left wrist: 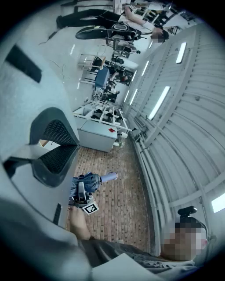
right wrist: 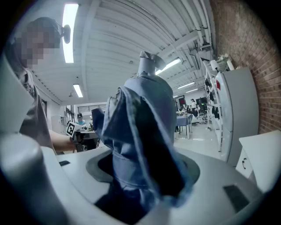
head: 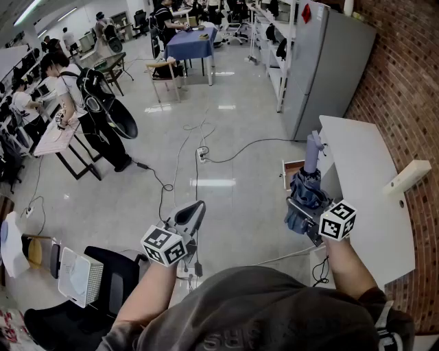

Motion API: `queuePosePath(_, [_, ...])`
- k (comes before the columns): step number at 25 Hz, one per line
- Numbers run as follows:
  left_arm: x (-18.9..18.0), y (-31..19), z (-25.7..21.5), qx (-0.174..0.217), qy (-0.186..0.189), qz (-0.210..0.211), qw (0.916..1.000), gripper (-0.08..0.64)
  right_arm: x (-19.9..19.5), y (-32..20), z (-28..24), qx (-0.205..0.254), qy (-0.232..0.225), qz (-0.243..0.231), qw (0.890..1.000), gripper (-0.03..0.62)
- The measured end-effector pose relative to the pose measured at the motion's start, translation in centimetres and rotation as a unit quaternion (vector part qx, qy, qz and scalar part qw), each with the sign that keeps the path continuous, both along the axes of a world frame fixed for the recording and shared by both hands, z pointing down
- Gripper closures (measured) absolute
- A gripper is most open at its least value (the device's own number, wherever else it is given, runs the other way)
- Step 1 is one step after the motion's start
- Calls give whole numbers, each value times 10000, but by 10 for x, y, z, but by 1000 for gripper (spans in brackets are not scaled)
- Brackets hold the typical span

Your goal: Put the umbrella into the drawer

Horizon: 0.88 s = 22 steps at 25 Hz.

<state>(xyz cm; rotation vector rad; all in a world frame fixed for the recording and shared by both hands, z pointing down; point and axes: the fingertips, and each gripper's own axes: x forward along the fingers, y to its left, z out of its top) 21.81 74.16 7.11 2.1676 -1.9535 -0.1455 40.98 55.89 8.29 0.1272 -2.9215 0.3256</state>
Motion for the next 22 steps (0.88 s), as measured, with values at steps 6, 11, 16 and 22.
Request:
queuePosePath(6, [4,-8,0,4,-5,-10,10000,560,3,-6,1,-1,-9,-24,10000,334])
queuePosePath(11, [10,-13,-2,4,-23,22,10000,560,8,-10,0,10,-22,-12,10000,335])
queuePosePath(16, [15,-20,-2,-38,-44,46,10000,560,13,-13,2,95,76,-11,9999,334])
queuePosePath(22, [38,-47,-7,-3,-103,77,9999,560,35,-28,4,101,108,-56,9999,334])
